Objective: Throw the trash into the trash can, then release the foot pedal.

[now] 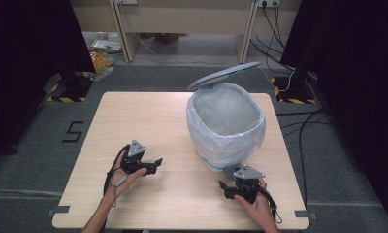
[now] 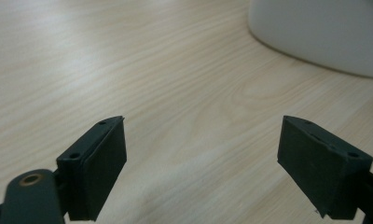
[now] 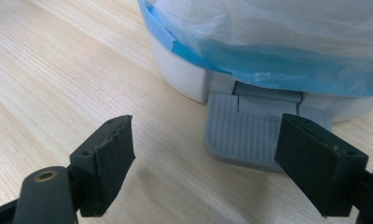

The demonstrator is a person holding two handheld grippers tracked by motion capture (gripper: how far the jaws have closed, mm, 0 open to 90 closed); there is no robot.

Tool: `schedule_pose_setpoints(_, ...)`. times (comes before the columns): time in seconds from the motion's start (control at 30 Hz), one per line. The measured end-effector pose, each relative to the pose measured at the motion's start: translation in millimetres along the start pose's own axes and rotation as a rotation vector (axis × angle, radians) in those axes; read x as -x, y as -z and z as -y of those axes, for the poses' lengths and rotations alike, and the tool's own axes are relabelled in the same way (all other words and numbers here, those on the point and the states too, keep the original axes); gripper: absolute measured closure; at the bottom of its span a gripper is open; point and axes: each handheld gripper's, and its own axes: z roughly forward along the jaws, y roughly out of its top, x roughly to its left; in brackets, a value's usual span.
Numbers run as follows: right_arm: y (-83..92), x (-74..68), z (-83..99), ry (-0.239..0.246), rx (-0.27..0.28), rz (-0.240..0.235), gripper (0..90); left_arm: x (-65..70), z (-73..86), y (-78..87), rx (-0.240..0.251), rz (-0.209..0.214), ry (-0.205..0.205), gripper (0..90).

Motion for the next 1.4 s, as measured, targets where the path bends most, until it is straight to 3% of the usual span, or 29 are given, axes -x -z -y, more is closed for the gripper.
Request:
schedule_pose_setpoints(0.23,0.0,-0.1,0.0,0.0,0.0,0.001,19.6,-0.1,22.9,-7.2,-0.113,0.021,-0.035,15.0)
schedule_pose_setpoints(0.57,0.2,-0.7,-0.1,0.003,-0.005,0.003,19.6,-0.3,26.5,-4.9,-0.104,0.014,-0.034,14.2)
schedule_pose_setpoints(0.87,-0.8,-3.6,-0.3,0.036,-0.013,0.026,19.5,-0.2,26.5,-4.9,-0.106,0.011,-0.035,13.9)
schedule_pose_setpoints(1.4,0.8,-0.4,0.6,0.008,0.001,0.001,19.4,-0.2,26.5,-4.9,-0.105,0.01,-0.035,14.0)
